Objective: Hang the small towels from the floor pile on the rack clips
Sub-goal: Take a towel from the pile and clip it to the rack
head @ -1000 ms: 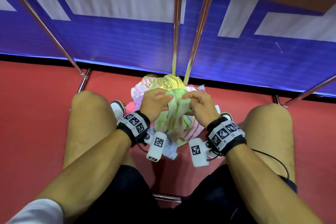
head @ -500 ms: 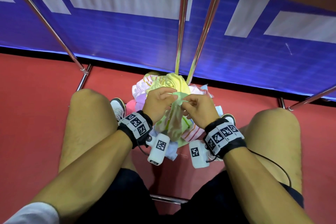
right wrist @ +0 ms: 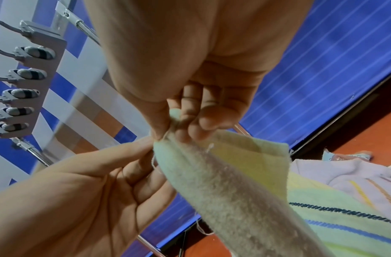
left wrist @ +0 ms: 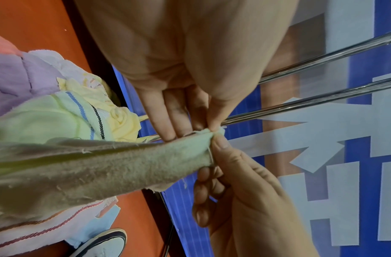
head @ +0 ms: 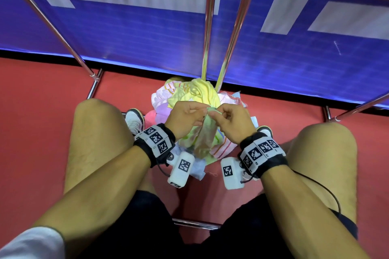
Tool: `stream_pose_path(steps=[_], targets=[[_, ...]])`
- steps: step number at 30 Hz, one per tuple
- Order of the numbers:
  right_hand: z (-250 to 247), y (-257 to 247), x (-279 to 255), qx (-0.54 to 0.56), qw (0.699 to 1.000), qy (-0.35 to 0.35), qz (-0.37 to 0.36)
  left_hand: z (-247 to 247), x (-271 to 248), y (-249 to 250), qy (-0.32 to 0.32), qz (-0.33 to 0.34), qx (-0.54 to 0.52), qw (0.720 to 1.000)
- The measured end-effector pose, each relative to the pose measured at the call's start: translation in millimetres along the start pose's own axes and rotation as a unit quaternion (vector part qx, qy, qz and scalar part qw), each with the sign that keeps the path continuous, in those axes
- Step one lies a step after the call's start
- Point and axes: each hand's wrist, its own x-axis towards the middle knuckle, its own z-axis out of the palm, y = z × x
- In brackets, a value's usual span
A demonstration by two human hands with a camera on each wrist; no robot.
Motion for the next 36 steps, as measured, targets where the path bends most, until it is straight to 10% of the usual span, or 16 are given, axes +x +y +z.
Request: stream_pose_path(steps=[24,36], targets=[[-2.2,-3.6,-4.4,-0.021,0.999,0.003,-0.047,-6.7,5.0,-1.9,-0.004,-0.012,-0.012,1.0],[-10.5,21.2,2.4,-0.196,0.974,-0.117,0.007,-33.1,10.4,5.9,0.0,0.011,-0.068,0.998]])
